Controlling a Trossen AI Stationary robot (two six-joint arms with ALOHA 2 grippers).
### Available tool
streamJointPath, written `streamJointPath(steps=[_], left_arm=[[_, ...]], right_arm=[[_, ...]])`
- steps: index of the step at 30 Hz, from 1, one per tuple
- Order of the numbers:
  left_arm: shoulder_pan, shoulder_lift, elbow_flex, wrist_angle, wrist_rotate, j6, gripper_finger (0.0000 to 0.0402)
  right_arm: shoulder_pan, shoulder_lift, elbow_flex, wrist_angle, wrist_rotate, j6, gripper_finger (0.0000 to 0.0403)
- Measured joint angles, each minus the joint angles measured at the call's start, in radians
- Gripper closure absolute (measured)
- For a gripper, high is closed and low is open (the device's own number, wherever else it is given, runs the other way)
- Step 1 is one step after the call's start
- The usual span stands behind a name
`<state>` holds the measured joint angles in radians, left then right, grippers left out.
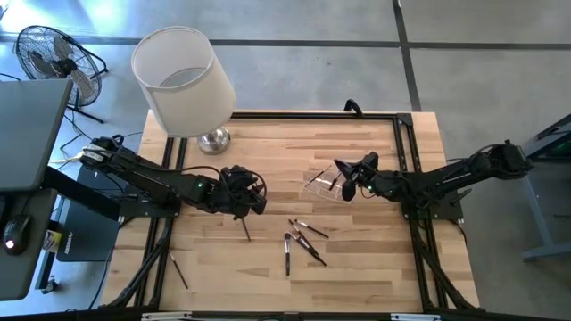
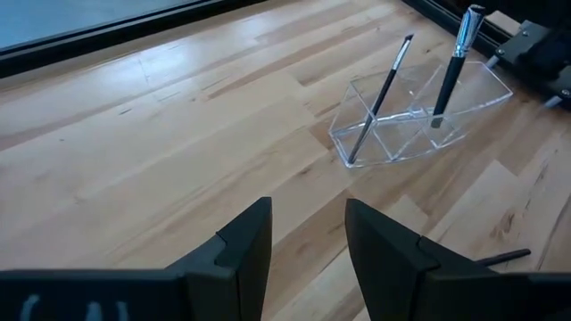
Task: Put items in baskets/containers
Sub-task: Put the black highlighter brush into the transparent organizer, then put the black eyeshadow brush into the transparent organizer
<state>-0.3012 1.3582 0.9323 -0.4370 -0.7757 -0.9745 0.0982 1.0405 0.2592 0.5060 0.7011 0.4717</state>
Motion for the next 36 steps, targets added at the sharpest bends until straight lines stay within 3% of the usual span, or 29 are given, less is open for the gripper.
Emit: streamJointPath(steps=[14, 26, 31, 36], left_arm=[[0.000, 0.000, 0.001, 0.000, 0.002, 0.000, 0.0260], [0.000, 0.000, 0.001, -0.033, 0.082, 0.112, 0.0260], [0.000, 0.000, 0.002, -0.118, 0.168, 0.109, 0.0260], [0.000, 0.000, 0.002, -0.188, 0.247, 0.106, 0.0260]], right_arm=[[0.000, 0.000, 0.000, 0.088, 0.007, -0.067, 0.0291], [0.000, -0.145, 0.004, 0.269, 0.052, -0.255, 0.0286], [0.033, -0.192, 0.108, 0.122, 0.062, -0.256, 0.0309], [0.105, -0.135, 0.334, -0.273, 0.071, -0.155, 0.0376]])
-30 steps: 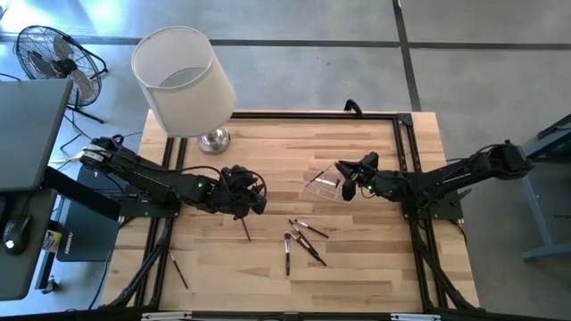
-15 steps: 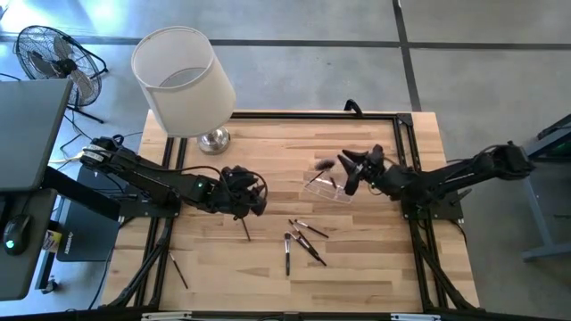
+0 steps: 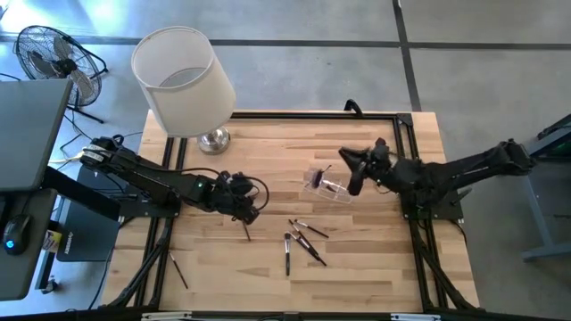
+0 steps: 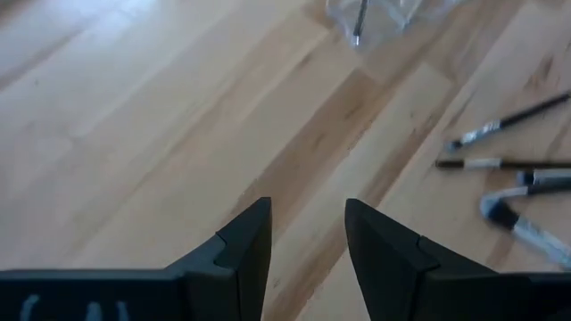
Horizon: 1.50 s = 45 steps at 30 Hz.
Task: Put items in baskets/containers
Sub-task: Put the black eyeshadow brush into the transparent organizer
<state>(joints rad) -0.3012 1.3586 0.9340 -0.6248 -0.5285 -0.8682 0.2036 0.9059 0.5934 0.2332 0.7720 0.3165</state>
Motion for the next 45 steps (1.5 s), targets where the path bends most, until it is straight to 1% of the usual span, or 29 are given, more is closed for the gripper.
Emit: streamJointPath(steps=[2, 6, 9, 14, 19, 23, 26, 29, 33, 36, 39, 42, 45], left_arm=[[0.000, 0.000, 0.000, -0.015, 0.024, 0.001, 0.0260], [0.000, 0.000, 0.000, -0.022, 0.057, 0.020, 0.0260], [0.000, 0.000, 0.000, -0.022, 0.085, 0.035, 0.0260], [0.000, 0.000, 0.000, -0.022, 0.132, 0.032, 0.0260], [-0.018, 0.000, 0.000, -0.012, 0.162, -0.012, 0.0260], [-0.050, 0.000, 0.005, -0.008, 0.161, -0.076, 0.0260], [-0.073, 0.001, 0.023, -0.011, 0.156, -0.147, 0.0260], [-0.074, 0.018, 0.049, -0.025, 0.150, -0.241, 0.0260], [-0.072, 0.040, 0.093, -0.122, 0.172, -0.404, 0.0260], [-0.072, 0.087, 0.133, -0.198, 0.238, -0.493, 0.0260], [-0.072, 0.142, 0.183, -0.280, 0.333, -0.543, 0.0260], [-0.072, 0.194, 0.222, -0.395, 0.475, -0.549, 0.0260], [-0.073, 0.247, 0.249, -0.470, 0.652, -0.491, 0.0260]], right_arm=[[0.027, 0.053, 0.100, -0.181, -0.040, 0.093, 0.0396], [0.087, 0.192, 0.282, -0.476, -0.142, 0.305, 0.0389], [0.138, 0.311, 0.395, -0.656, -0.208, 0.434, 0.0398], [0.208, 0.485, 0.527, -0.862, -0.290, 0.614, 0.0396], [0.244, 0.590, 0.565, -0.957, -0.399, 0.726, 0.0401], [0.248, 0.605, 0.530, -0.972, -0.557, 0.776, 0.0402], [0.247, 0.592, 0.470, -0.974, -0.584, 0.766, 0.0402], [0.239, 0.550, 0.396, -0.954, -0.619, 0.761, 0.0402], [0.234, 0.478, 0.302, -0.936, -0.644, 0.748, 0.0402], [0.235, 0.410, 0.244, -0.900, -0.636, 0.704, 0.0402], [0.233, 0.346, 0.184, -0.839, -0.629, 0.648, 0.0402], [0.229, 0.286, 0.120, -0.718, -0.625, 0.569, 0.0401], [0.216, 0.246, 0.058, -0.605, -0.637, 0.504, 0.0402]])
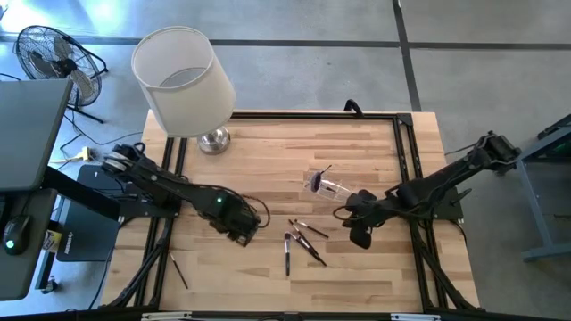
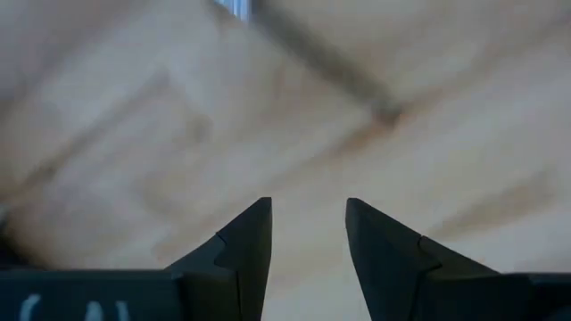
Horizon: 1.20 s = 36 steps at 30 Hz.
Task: Put items in baskets/containers
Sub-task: Put the black eyeshadow brush into the transparent organizer
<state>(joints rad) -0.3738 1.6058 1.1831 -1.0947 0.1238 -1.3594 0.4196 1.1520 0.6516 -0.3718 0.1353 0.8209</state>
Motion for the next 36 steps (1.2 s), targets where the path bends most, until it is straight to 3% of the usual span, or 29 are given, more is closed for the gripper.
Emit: streamJointPath(steps=[4, 9, 16, 23, 28, 36], left_arm=[[-0.035, 0.051, 0.001, -0.047, 0.181, 0.094, 0.0260], [-0.126, 0.111, 0.002, -0.061, 0.276, 0.216, 0.0260], [-0.252, 0.166, -0.019, -0.111, 0.347, 0.387, 0.0260], [-0.334, 0.163, -0.135, -0.029, 0.443, 0.383, 0.0260], [-0.374, 0.163, -0.197, 0.055, 0.459, 0.383, 0.0260], [-0.417, 0.163, -0.265, 0.135, 0.496, 0.387, 0.0260]], right_arm=[[-0.023, -0.018, -0.060, 0.121, -0.051, -0.037, 0.0401], [-0.033, -0.013, -0.103, 0.211, -0.089, -0.030, 0.0401], [-0.033, -0.012, -0.112, 0.280, -0.082, 0.033, 0.0401], [-0.033, -0.012, -0.112, 0.390, -0.012, 0.035, 0.0401], [-0.033, -0.012, -0.112, 0.438, 0.063, 0.044, 0.0402], [-0.033, -0.012, -0.112, 0.453, 0.089, 0.106, 0.0401]])
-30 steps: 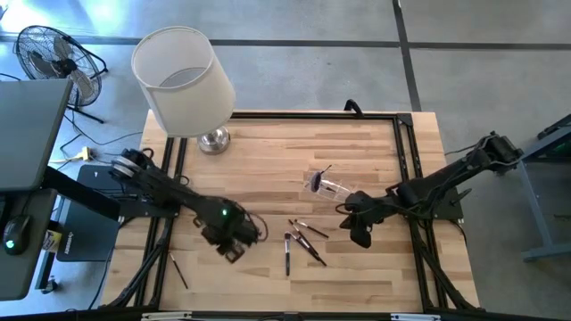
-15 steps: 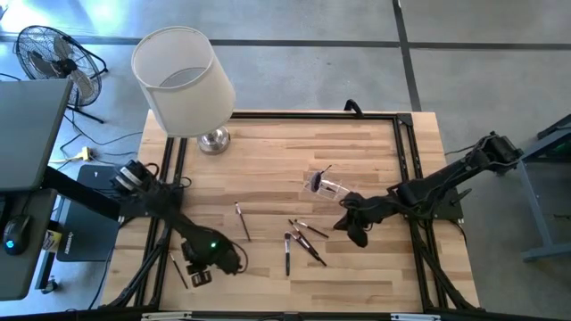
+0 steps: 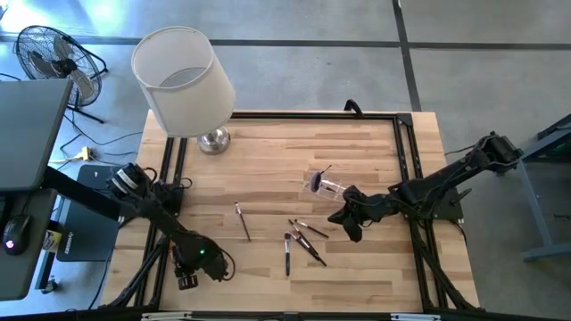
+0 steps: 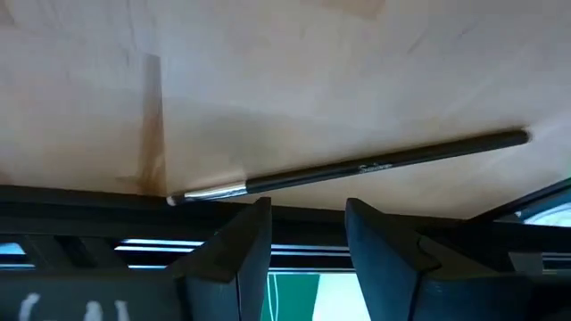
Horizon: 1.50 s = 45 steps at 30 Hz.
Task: Put items in baskets/containers
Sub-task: Put the black eyeshadow brush into the transparent organizer
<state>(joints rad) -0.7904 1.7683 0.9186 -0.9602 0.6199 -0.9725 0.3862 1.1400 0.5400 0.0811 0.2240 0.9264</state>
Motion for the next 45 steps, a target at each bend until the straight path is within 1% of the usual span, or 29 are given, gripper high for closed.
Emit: streamJointPath(steps=[5, 11, 14, 22, 25, 29, 33, 35, 37, 40, 45], left_arm=[[-0.029, 0.000, -0.026, 0.043, 0.007, -0.001, 0.0260], [-0.048, -0.006, -0.089, 0.166, 0.011, -0.044, 0.0260], [-0.045, -0.007, -0.105, 0.173, -0.018, -0.068, 0.0260], [0.057, -0.003, -0.098, 0.176, -0.051, -0.081, 0.0260], [0.103, -0.003, -0.084, 0.169, -0.079, -0.096, 0.0260], [0.149, -0.005, -0.050, 0.107, -0.142, -0.108, 0.0260], [0.158, -0.038, 0.000, 0.031, -0.297, -0.120, 0.0260], [0.158, -0.064, 0.029, 0.027, -0.386, -0.171, 0.0260], [0.159, -0.095, 0.069, 0.026, -0.431, -0.225, 0.0260], [0.156, -0.116, 0.137, -0.006, -0.458, -0.263, 0.0260], [0.122, -0.101, 0.227, -0.045, -0.476, -0.301, 0.0260]], right_arm=[[0.000, 0.000, 0.000, 0.000, 0.028, 0.015, 0.0402], [0.000, 0.000, 0.000, 0.000, 0.035, 0.016, 0.0402], [0.000, 0.000, 0.000, 0.003, 0.041, 0.015, 0.0401], [0.000, 0.000, 0.000, 0.006, 0.046, 0.008, 0.0401], [0.000, 0.000, 0.000, 0.006, 0.036, -0.010, 0.0399], [0.000, 0.000, 0.000, 0.006, 0.013, -0.022, 0.0401], [0.000, 0.000, 0.000, 0.006, -0.011, -0.038, 0.0400], [0.000, 0.000, 0.000, 0.006, -0.016, -0.052, 0.0399], [0.000, 0.000, 0.000, 0.006, -0.024, -0.062, 0.0400], [0.000, 0.000, 0.001, 0.006, -0.027, -0.077, 0.0402], [0.000, 0.000, 0.001, 0.006, -0.037, -0.097, 0.0399]])
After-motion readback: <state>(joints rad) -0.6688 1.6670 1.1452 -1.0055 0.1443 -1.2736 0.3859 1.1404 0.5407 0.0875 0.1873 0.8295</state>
